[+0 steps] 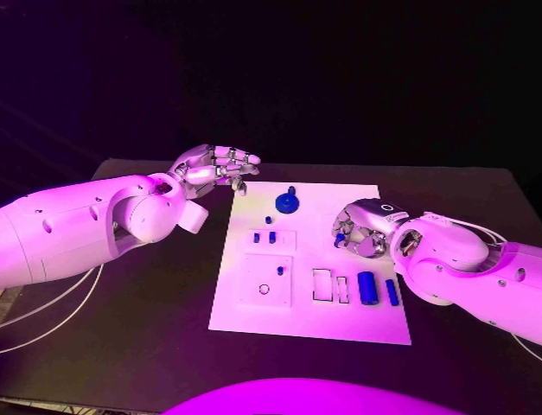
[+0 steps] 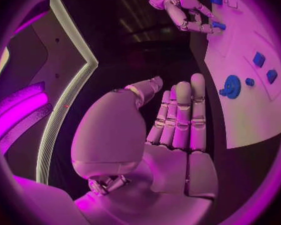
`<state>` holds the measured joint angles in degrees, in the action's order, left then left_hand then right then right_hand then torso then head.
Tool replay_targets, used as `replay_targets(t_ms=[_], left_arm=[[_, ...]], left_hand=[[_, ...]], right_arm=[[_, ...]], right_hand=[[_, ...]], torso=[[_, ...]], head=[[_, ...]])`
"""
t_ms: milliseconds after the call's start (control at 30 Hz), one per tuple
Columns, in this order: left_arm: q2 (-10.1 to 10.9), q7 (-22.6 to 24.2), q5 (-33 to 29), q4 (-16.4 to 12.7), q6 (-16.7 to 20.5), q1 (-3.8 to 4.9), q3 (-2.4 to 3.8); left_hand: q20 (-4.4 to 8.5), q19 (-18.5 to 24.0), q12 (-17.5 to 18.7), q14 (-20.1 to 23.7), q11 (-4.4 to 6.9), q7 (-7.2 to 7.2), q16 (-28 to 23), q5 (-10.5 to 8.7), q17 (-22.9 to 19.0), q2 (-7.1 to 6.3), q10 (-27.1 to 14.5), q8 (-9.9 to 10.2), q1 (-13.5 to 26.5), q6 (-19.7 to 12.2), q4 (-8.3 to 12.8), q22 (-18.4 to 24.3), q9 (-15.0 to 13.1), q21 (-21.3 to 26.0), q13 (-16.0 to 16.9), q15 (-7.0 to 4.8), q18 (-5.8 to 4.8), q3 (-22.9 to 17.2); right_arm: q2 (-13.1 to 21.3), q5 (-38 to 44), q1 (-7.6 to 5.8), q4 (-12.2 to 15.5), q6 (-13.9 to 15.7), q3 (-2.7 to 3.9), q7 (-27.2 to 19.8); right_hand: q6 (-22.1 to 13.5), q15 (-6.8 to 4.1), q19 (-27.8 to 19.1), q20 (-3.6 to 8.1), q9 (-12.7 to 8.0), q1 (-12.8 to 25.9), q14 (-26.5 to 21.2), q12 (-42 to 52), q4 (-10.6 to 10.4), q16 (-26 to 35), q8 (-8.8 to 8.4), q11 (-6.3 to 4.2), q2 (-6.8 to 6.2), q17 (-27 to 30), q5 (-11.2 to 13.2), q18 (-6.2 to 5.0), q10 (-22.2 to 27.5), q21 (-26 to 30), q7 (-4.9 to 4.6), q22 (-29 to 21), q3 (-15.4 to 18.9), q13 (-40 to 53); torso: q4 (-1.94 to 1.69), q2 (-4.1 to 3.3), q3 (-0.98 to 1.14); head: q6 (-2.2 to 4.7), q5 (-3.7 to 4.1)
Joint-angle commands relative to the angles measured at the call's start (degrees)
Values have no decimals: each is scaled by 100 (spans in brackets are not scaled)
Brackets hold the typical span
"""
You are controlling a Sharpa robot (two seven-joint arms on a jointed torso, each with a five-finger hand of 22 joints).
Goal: Assemble the parts on the task board
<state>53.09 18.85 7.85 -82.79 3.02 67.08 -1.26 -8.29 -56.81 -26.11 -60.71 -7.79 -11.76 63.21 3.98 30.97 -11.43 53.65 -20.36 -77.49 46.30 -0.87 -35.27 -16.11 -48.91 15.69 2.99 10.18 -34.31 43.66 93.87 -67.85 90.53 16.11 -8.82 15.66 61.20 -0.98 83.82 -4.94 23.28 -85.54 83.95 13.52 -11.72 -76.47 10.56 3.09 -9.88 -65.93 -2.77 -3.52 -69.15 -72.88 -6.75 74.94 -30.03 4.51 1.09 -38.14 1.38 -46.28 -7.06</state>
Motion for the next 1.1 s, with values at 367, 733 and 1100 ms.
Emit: replay_targets(t_ms=[367, 733, 1100], left_arm=[[-13, -4, 15, 13, -95, 7, 5], [-46, 2, 22, 25, -108, 7, 5], [-89, 4, 22, 36, -131, 6, 5]], left_hand=[[-13, -12, -28, 26, -4, -40, -37, 10, -8, 25, -37, -5, -39, -40, 14, 8, 8, 23, -3, 26, 42, 19], [-13, -12, -28, 26, -4, -40, -37, 10, -8, 25, -37, -5, -39, -40, 14, 8, 8, 23, -3, 26, 42, 19], [-13, -12, -28, 26, -4, -40, -37, 10, -8, 25, -37, -5, -39, -40, 14, 8, 8, 23, -3, 26, 42, 19]], right_arm=[[256, -241, -106, 499, 405, 29, 51], [316, -465, -246, 1092, 520, 63, -62], [-254, -528, 87, 1271, 540, 39, -317]], right_hand=[[118, -69, 102, 56, 201, 247, 156, -139, 310, -24, 227, -47, 51, -3, -20, 62, -263, -145, 32, 1122, -285, 39], [112, -72, 96, 61, 247, 316, 155, -191, 395, -21, 266, -50, 31, 3, -19, 60, -302, -131, 33, 1119, -330, 52], [100, -72, 65, 62, 264, 343, 149, -222, 439, -4, 277, -48, 26, 32, -22, 43, -309, -39, 28, 1096, -356, 56]], torso=[[0, 9, -4], [3, 7, 2], [-2, 2, 1]], head=[[9, -1], [20, -14], [9, -39]])
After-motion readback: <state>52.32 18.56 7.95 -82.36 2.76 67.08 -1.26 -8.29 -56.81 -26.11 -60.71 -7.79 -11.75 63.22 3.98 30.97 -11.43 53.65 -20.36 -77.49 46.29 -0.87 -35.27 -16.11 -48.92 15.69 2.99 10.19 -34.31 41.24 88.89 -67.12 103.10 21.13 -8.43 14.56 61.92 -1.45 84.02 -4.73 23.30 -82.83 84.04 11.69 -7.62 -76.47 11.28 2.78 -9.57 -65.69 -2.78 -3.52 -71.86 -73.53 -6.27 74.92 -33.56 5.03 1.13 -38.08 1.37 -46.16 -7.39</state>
